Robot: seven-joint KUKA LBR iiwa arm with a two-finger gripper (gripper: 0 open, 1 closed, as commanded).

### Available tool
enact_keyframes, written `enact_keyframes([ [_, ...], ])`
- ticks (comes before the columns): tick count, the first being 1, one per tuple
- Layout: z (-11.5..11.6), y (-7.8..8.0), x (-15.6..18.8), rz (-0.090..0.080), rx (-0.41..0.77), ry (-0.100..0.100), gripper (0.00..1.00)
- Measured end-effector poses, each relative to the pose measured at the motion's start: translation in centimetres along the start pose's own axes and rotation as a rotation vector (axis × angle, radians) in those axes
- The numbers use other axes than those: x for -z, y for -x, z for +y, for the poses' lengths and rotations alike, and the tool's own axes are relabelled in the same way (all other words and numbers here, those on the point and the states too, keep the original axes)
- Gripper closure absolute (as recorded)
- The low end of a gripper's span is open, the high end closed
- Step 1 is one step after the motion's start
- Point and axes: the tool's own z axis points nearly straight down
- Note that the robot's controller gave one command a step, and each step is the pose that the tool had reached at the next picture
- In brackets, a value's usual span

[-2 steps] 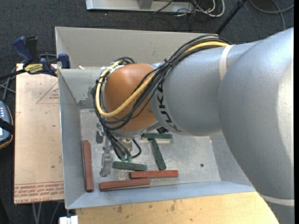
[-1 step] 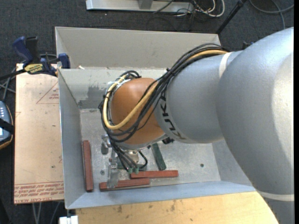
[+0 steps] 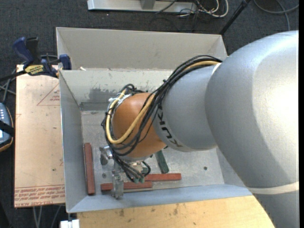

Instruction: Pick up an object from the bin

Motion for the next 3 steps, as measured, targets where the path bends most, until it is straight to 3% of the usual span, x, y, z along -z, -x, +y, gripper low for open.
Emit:
enact_keyframes([
  [1,-2.4,-0.9,-1.4,0.001,0.064,0.0,1.0],
  [2,-2.4,-0.9,-1.4,0.001,0.063,0.0,1.0],
  [3,-1.9,1.1,17.6,-0.007,0.069,0.001,1.0],
])
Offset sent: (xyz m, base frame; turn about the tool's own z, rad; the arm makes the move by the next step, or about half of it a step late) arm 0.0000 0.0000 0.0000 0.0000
